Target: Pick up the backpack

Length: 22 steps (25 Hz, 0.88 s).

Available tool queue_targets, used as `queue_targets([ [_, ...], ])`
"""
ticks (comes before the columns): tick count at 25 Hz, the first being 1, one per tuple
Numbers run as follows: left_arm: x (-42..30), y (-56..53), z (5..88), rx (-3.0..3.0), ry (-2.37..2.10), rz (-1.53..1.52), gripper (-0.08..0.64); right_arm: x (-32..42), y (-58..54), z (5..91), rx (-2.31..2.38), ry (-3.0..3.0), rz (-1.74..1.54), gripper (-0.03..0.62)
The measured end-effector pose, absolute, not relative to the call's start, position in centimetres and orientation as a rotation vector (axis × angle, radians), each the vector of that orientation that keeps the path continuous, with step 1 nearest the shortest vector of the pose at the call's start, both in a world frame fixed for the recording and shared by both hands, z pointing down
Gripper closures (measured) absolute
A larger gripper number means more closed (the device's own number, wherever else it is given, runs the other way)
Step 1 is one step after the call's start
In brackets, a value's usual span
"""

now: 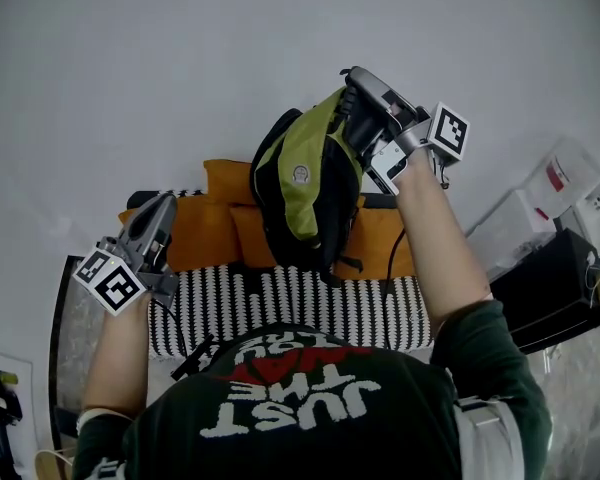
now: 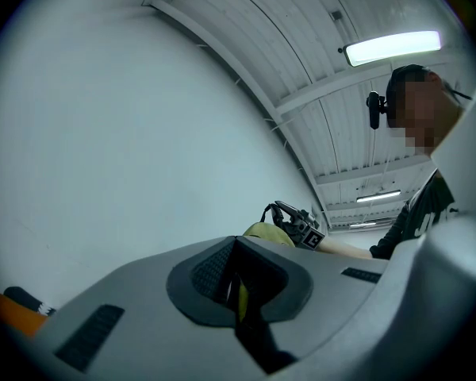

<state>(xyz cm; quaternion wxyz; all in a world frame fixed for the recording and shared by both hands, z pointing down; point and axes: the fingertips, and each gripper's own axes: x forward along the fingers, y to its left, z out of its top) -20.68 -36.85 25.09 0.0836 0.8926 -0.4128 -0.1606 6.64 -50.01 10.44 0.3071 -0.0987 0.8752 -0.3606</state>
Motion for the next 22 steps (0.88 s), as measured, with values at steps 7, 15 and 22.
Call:
queue_targets([
  [7,-20.80,-37.01,25.07,2.654,-1.234,-0.478,0.552,6.60,-50.14,10.41,-0.250,2.307,-0.965,0.520],
  [15,-20.77,-37.01,24.76,2.657,-1.226,-0.488,0.552,6.63,-49.89,10.42,-0.255,2.315,-0.962,0.522],
  [22,-20.73,-37.20,24.66,2.660,-1.215,-0.492,0.552,6.51,-49.74,10.37,-0.261,2.325,-0.956,0.522],
])
